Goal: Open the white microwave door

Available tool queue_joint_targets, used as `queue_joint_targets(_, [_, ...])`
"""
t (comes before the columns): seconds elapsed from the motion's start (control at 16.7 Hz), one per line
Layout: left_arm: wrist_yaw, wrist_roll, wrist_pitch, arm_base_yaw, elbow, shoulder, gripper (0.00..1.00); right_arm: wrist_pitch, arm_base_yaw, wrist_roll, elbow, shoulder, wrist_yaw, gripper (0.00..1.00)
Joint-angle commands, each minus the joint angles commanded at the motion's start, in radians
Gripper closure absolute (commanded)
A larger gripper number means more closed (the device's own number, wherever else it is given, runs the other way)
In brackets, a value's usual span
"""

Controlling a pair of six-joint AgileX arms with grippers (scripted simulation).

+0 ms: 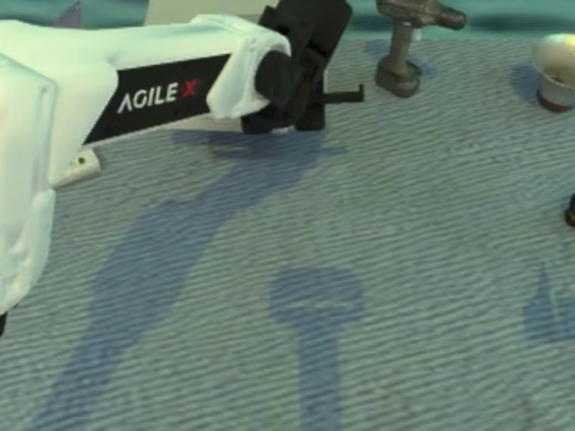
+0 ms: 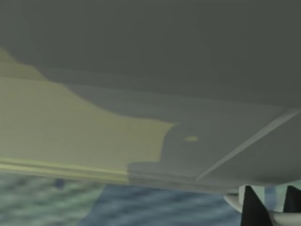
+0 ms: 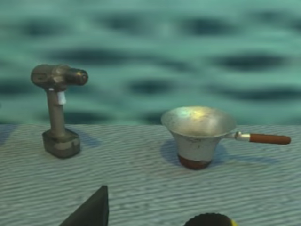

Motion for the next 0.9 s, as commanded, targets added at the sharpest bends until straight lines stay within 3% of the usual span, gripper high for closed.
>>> queue_joint_targets(0.9, [0.038, 0.056, 0.052, 0.006, -0.082, -0.049, 1.00, 0.000, 0.000, 0.000, 0.000, 0.000, 0.000, 0.00])
